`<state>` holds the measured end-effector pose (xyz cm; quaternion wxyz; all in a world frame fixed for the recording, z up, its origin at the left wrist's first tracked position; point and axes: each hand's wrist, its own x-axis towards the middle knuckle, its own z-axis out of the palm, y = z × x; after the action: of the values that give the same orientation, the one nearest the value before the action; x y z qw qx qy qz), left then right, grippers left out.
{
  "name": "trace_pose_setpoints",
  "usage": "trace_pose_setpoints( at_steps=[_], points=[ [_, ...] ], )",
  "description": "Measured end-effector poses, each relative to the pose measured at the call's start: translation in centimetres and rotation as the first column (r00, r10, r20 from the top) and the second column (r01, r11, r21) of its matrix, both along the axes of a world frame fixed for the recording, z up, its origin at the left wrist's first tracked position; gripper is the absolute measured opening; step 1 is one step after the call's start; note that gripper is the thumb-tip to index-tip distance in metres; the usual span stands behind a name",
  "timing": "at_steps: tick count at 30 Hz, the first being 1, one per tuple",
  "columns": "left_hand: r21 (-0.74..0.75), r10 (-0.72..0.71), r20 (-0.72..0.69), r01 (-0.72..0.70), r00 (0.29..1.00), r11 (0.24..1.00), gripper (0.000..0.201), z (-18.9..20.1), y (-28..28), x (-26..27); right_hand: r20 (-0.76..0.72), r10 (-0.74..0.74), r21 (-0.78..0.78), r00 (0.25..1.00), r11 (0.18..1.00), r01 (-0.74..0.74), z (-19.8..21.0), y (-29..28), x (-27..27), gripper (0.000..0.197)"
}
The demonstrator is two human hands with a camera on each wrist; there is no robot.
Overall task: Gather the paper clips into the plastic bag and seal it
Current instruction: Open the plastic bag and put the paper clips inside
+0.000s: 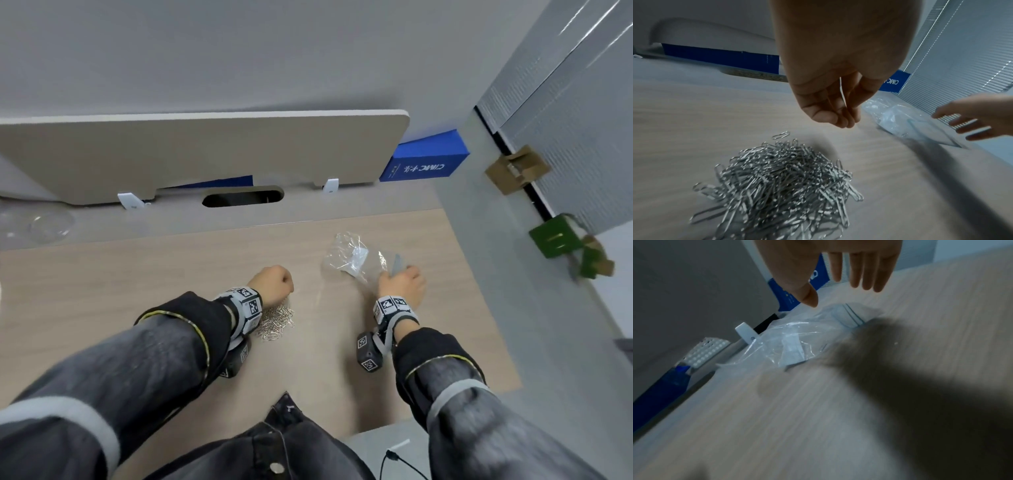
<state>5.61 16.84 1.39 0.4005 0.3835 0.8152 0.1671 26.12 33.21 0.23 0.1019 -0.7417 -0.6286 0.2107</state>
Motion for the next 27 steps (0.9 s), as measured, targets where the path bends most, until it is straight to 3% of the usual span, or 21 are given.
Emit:
trace_pose_setpoints(
  at_steps=[3, 7, 10, 13, 15, 18, 21, 22, 25, 27],
  points=[
    [0.014, -0.002, 0.015, 0.001, 1.0, 1.0, 0.019, 0.5, 1.4, 0.3, -0.061, -0.142, -0.181, 0.988, 0.975, 0.129, -0.4, 0.7, 0.0, 0.064],
    [0.044, 0.027, 0.072, -0.03, 0.997, 0.999, 0.021, 0.8, 2.7, 0.4, -0.126, -0.18, -0.268, 0.976, 0.953, 0.141, -0.5, 1.1, -0.4, 0.052],
    [0.085, 0.112, 0.165, -0.127, 0.98, 0.988, 0.023, 1.2, 3.3, 0.7, -0.222, -0.069, -0.21, 0.973, 0.977, 0.021, -0.1, 0.7, -1.0, 0.043],
    [0.175, 0.222, 0.224, -0.263, 0.949, 0.949, 0.015, 1.8, 3.7, 0.5, -0.227, 0.203, -0.054, 0.952, 0.974, -0.22, 1.6, -0.3, -3.0, 0.028],
    [0.224, 0.297, 0.327, -0.379, 0.897, 0.898, 0.01, 2.5, 4.0, 0.3, -0.127, 0.461, 0.083, 0.879, 0.887, -0.453, 2.5, -1.4, -4.8, 0.021],
    [0.189, 0.348, 0.491, -0.487, 0.799, 0.853, 0.067, 3.8, 4.3, -0.2, -0.032, 0.722, 0.203, 0.691, 0.682, -0.703, 3.7, -4.0, -7.5, 0.019],
    [0.204, 0.323, 0.462, -0.454, 0.826, 0.867, 0.09, 4.5, 3.8, -1.2, 0.031, 0.859, 0.304, 0.512, 0.479, -0.823, 5.0, -7.2, -9.9, 0.015],
    [0.208, 0.348, 0.428, -0.465, 0.834, 0.86, 0.091, 4.9, 3.4, -1.6, 0.044, 0.885, 0.312, 0.464, 0.429, -0.848, 5.2, -8.1, -10.5, 0.016],
    [0.273, 0.426, 0.239, -0.481, 0.873, 0.833, 0.047, 4.6, 1.8, -3.8, 0.041, 0.941, 0.266, 0.337, 0.315, -0.911, 5.7, -9.9, -12.0, 0.028],
    [0.292, 0.432, 0.094, -0.44, 0.897, 0.849, 0.037, 5.3, 0.2, -5.1, 0.045, 0.953, 0.211, 0.3, 0.285, -0.935, 5.6, -10.2, -12.8, 0.034]
  ],
)
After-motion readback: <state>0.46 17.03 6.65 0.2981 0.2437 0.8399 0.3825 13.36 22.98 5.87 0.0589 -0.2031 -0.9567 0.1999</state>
